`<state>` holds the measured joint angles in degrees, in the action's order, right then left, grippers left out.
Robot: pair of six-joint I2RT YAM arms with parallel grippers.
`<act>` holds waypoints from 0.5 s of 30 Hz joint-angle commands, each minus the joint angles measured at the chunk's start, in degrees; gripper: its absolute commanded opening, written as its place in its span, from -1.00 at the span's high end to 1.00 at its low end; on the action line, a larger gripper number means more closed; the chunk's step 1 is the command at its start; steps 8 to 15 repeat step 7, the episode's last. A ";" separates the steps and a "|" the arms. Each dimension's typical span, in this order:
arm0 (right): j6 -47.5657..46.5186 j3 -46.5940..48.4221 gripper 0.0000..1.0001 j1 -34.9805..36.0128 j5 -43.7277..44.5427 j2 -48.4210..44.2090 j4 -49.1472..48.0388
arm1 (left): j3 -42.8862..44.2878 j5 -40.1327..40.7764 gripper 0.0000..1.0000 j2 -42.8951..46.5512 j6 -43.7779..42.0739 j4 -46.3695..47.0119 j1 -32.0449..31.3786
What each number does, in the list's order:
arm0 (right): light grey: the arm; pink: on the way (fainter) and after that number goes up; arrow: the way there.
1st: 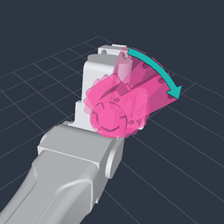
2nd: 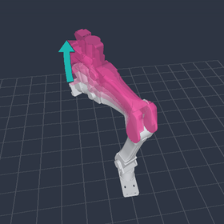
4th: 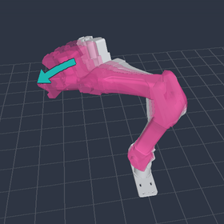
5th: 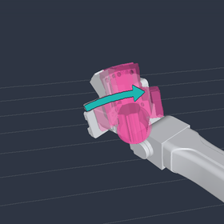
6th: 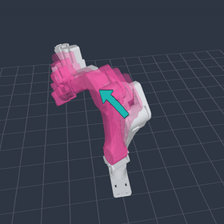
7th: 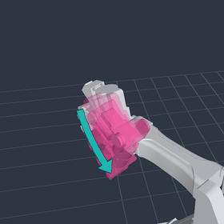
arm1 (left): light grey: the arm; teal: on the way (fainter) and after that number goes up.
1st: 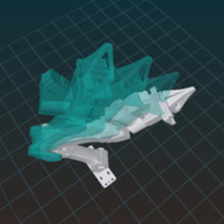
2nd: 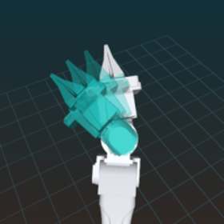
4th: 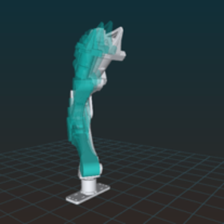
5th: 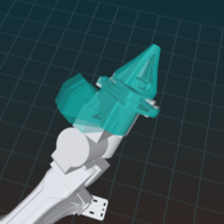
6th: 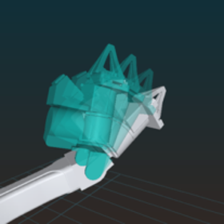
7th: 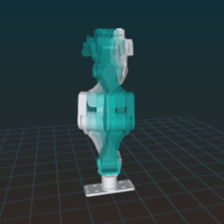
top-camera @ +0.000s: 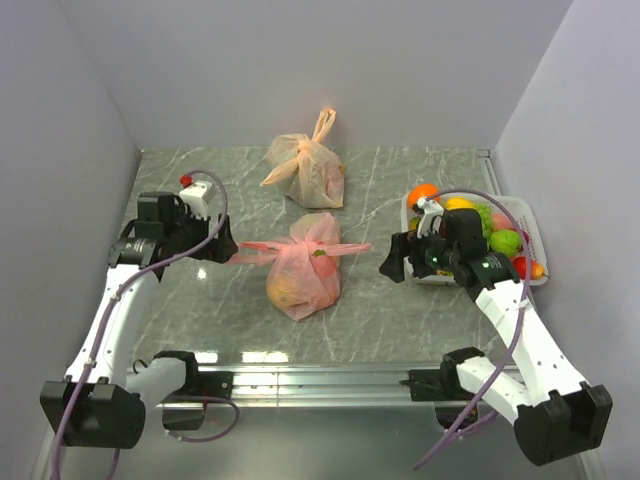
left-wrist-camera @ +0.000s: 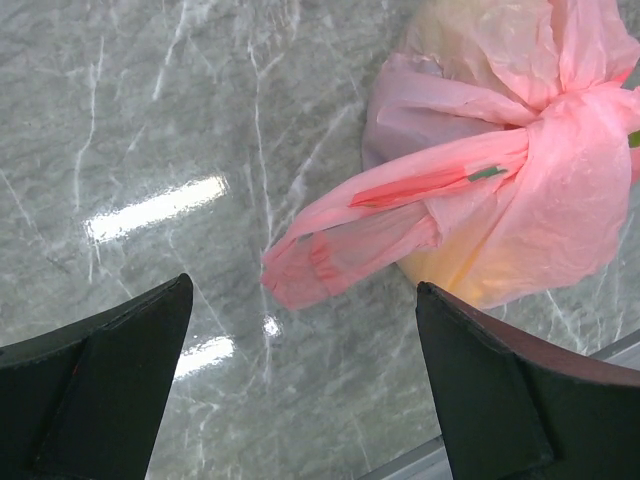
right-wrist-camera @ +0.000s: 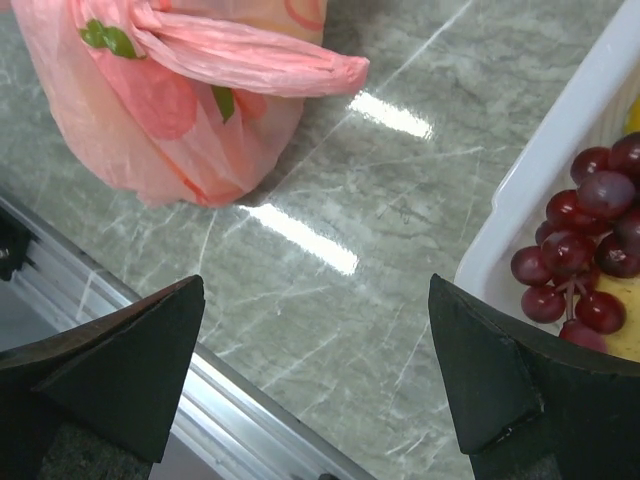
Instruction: Place the fake fruits into the plastic bag and tie a complex knot
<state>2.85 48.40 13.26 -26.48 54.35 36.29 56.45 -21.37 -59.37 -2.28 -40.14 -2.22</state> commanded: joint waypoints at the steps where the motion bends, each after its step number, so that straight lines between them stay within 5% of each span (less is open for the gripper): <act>1: 0.75 -0.59 -0.99 0.45 -0.85 -2.49 -4.65 | -0.20 2.47 -0.99 1.63 0.26 2.61 -1.03; 15: 0.49 0.20 -0.99 0.37 -1.64 -2.93 -3.95 | 0.86 2.12 -0.99 1.63 0.44 2.78 -1.12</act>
